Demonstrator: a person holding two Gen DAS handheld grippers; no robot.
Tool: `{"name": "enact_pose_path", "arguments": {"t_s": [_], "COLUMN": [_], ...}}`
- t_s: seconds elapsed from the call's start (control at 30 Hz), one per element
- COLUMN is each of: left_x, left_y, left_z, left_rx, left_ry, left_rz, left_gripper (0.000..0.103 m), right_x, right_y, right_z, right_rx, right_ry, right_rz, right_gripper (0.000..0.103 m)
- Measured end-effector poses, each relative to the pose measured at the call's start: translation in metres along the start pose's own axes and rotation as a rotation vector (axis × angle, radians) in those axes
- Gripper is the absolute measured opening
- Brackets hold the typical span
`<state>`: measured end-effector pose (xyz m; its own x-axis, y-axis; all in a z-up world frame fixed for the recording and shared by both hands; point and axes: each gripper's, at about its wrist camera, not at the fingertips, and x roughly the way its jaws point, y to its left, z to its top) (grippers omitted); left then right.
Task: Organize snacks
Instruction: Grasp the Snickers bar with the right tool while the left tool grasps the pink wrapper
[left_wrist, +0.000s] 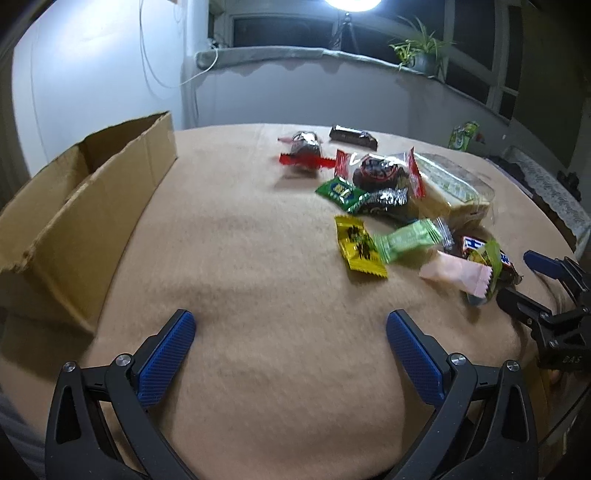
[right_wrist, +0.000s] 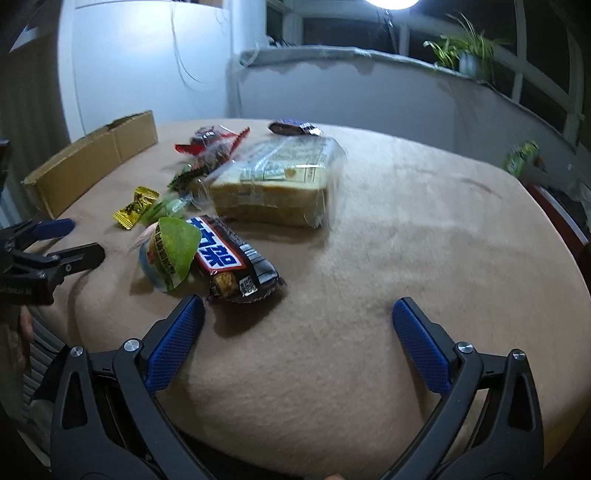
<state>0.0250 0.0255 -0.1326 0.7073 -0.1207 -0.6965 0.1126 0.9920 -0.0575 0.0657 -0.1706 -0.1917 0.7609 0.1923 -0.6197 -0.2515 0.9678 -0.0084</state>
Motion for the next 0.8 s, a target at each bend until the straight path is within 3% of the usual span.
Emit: {"name": "enact_pose_path", "arguments": {"t_s": [0.13,0.23,0.4,0.53,0.8], "left_x": [-0.001,-0.004,-0.019,-0.015,-0.001], "left_y": [-0.002,-0.005,-0.027,-0.057,-0.059], "left_z": [-0.001,0.004,0.012,0.017,0.026], "left_rx": [0.023,0.008,0.018,0.063,-0.005], "left_ry": [-0.013,0.031,-0.006,0.014,0.050], "left_rz": [0.010,0.006,-0.136,-0.227,-0.302], "left_gripper": [0.103,0.103,0.103,0.103,0.070], "right_x": [0.001,-0.006,-0.017,-0.007,0.004], "right_y": [-0.004,-0.009,-0.004,-0.004,-0.009], "right_z": [0.005,0.009,0.015,0.019,0.016], "right_rx": [-0.036,-0.056,-0.161,-0.169,-0.157], "right_ry": [0.022,-0.007,-0.079,-0.072,-0.054], "right_rz": [0.039,0.071,0.143,0.205,0.299], "right_gripper": [0.103,0.103,0.102,0.088,0.069]}}
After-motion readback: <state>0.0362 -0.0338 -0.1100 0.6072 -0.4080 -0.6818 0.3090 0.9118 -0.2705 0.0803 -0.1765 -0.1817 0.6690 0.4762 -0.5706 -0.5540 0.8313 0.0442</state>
